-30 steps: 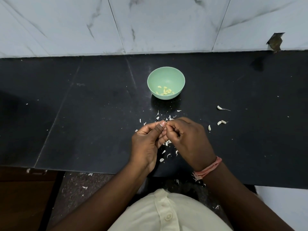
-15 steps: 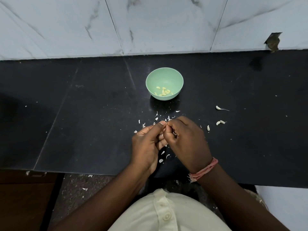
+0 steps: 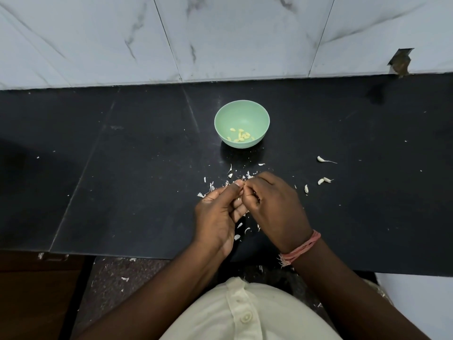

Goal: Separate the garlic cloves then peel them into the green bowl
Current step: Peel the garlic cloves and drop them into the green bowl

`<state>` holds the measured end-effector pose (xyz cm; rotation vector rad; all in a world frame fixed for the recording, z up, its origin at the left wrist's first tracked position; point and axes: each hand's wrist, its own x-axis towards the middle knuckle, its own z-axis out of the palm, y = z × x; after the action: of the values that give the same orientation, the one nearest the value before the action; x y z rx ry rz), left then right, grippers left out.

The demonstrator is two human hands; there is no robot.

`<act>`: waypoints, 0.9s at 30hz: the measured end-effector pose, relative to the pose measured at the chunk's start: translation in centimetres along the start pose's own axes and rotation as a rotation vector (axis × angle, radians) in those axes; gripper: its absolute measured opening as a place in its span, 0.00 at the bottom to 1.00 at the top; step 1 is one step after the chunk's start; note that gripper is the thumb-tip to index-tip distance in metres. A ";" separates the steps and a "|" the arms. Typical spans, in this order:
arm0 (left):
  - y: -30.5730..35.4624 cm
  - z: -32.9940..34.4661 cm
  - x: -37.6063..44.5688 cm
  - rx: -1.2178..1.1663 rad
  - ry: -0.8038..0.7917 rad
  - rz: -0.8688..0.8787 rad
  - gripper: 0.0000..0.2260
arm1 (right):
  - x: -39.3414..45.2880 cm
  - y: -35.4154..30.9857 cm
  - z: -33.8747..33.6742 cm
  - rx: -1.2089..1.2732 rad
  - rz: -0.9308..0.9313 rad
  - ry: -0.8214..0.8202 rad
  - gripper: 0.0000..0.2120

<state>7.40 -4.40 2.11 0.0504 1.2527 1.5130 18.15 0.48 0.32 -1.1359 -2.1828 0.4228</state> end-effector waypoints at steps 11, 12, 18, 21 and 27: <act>-0.3 0.2 -0.2 -0.026 -0.003 -0.006 0.03 | 0.0 -0.1 0.4 -0.001 0.061 0.014 0.07; -0.4 0.3 -0.1 -0.028 0.002 -0.006 0.03 | 0.1 0.0 0.5 -0.011 0.059 0.021 0.08; -0.3 0.7 -0.2 -0.033 -0.003 -0.023 0.03 | 0.2 0.0 0.6 -0.051 0.005 0.076 0.11; -0.3 0.7 -0.2 -0.028 -0.007 -0.026 0.03 | 0.3 0.0 0.7 -0.053 0.004 0.078 0.11; -0.2 0.1 0.0 -0.042 -0.014 -0.046 0.03 | 0.3 0.1 0.5 0.048 0.066 0.021 0.10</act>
<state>7.55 -4.38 2.01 0.0043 1.2022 1.4962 17.69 0.78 0.00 -1.1832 -2.1107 0.4877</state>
